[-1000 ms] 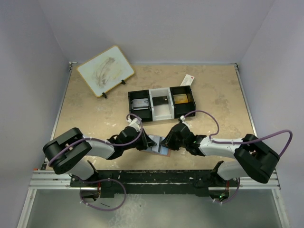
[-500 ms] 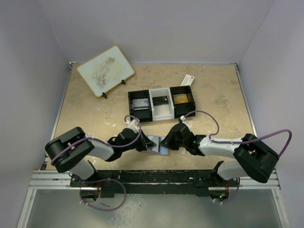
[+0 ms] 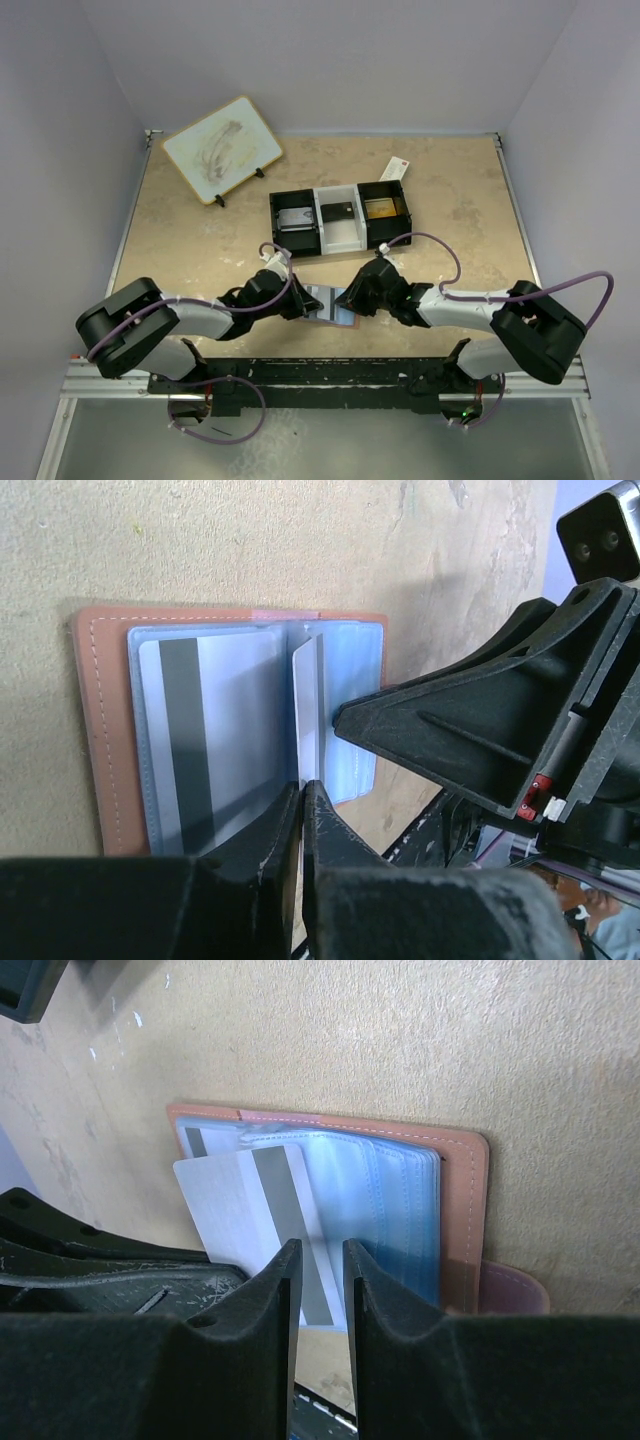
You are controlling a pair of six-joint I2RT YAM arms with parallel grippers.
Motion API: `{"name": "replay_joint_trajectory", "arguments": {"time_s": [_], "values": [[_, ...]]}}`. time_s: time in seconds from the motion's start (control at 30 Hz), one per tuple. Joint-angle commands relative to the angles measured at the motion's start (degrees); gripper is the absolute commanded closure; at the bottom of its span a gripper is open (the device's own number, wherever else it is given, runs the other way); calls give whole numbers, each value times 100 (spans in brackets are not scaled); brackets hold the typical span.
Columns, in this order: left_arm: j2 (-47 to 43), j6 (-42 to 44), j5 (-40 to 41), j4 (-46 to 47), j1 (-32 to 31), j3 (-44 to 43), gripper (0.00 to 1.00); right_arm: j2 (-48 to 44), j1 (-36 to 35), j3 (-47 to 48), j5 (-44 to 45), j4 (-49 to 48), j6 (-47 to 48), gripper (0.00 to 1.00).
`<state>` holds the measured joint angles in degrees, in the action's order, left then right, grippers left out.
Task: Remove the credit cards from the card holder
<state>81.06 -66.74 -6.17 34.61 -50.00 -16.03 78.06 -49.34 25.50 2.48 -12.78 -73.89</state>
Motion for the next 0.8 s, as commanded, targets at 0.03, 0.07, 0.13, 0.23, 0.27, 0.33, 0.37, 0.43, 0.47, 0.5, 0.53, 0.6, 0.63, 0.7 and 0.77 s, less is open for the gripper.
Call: {"name": "replay_joint_trajectory", "arguments": {"time_s": [0.03, 0.07, 0.13, 0.23, 0.27, 0.33, 0.37, 0.43, 0.47, 0.5, 0.53, 0.6, 0.63, 0.7, 0.77], "values": [[18, 276, -33, -49, -1, -283, 92, 272, -14, -82, 238, 759, 174, 73], [87, 234, -73, 36, -1, -310, 89, 290, -14, -80, 228, 740, 181, 73], [197, 156, -133, 265, -1, -340, 81, 326, -14, -66, 197, 717, 190, 73], [335, 78, -174, 477, -1, -361, 77, 350, -14, -62, 173, 698, 201, 73], [368, 67, -185, 495, -1, -369, 78, 343, -13, -70, 161, 698, 203, 73], [388, 70, -192, 502, -1, -364, 87, 326, -14, -78, 173, 700, 209, 73], [376, 65, -187, 498, -1, -342, 94, 320, -14, -86, 178, 698, 195, 73], [295, 29, -144, 471, -1, -257, 100, 315, -14, -96, 180, 691, 194, 73], [236, 18, -101, 443, -1, -210, 100, 315, -14, -90, 189, 700, 193, 73], [187, 14, -27, 402, -1, -163, 100, 308, -12, -78, 202, 725, 195, 73], [117, 41, 14, 342, -1, -150, 100, 299, -14, -60, 220, 761, 209, 73], [8, 136, 53, 113, -1, -171, 100, 261, -14, -25, 263, 859, 224, 73], [-50, 192, 61, 3, -1, -181, 100, 236, -13, -15, 282, 876, 232, 73], [-170, 284, 86, -201, -1, -223, 100, 147, -13, -17, 309, 863, 262, 72], [-275, 359, 130, -400, -1, -240, 100, 42, -5, -32, 314, 786, 296, 69]]}}
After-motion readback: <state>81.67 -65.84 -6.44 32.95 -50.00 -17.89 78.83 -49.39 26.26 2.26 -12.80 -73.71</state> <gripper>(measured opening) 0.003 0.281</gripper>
